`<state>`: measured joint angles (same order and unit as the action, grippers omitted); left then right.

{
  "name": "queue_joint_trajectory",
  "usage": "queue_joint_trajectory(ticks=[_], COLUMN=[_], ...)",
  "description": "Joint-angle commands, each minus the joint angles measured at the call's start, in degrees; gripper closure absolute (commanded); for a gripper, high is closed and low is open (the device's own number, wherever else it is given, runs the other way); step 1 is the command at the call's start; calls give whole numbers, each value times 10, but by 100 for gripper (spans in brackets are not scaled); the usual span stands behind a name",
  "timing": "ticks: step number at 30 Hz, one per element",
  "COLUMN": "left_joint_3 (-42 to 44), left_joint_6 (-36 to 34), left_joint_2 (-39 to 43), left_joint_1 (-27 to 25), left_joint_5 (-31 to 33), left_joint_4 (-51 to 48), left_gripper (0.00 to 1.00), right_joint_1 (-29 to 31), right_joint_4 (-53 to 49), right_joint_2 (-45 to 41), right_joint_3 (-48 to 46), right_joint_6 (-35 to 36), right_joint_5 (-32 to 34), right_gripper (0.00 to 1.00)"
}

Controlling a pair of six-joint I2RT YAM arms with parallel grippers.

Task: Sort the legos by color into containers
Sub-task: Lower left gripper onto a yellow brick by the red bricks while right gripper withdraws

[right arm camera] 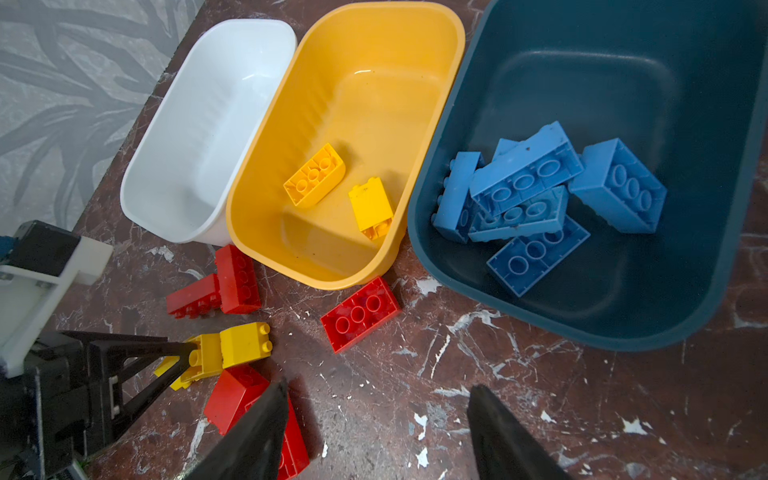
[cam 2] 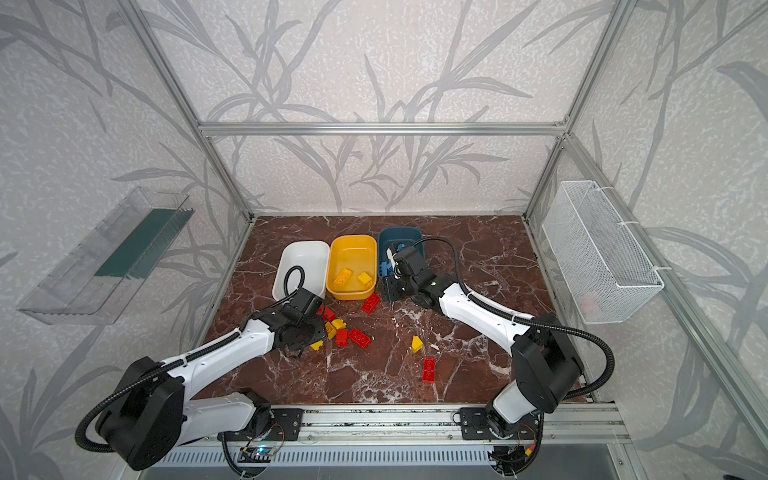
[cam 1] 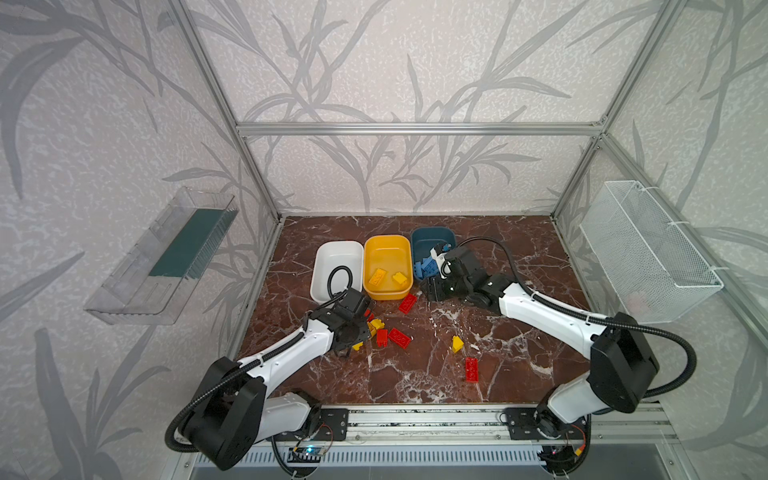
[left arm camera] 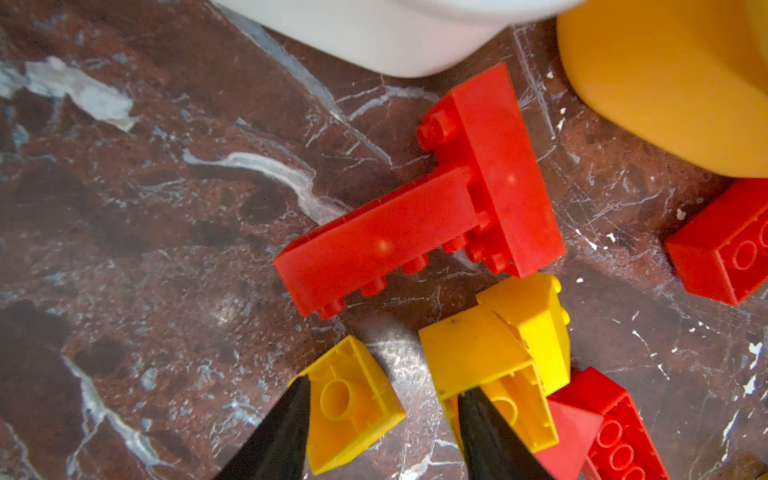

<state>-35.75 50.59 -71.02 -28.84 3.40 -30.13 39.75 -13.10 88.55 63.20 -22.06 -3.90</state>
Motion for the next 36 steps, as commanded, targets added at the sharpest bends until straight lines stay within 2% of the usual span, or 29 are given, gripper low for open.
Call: queue_joint_trajectory(ticks=[1,4,11,14,18,27,31,36], left_joint_3=[-3,-12,-39,-41,-29,30,45,34], left_joint_6=[1,0,-18,-17,1,36,44,40], left_joint_2=[3,28,87,88,81,63,59,32], left_joint_1=[-3,-6,-6,-6,-10,-12,-11,-12], left_joint_5=[11,27,57,45,31,37,31,29], left_joint_4=[-10,-26,-65,-68,-64,-44,-24,-15], left_gripper=[41,42,54,54,45,55,55,44], right_joint_1=[-1,-2,-2,-2,-1,-2,-2,-2], right_joint_4=[6,4,6,6,5,4,4,4], right_joint_2=[-9,-6,-5,-5,-8,-11,-9,-9], right_joint_3=[-4,-3,-4,-4,-5,-12,-13,-13], right_joint_6=[3,1,1,0,2,4,4,3], right_joint_5=[6,5,5,3,5,10,10,7], right_gripper=[30,30,30,30,30,30,30,30])
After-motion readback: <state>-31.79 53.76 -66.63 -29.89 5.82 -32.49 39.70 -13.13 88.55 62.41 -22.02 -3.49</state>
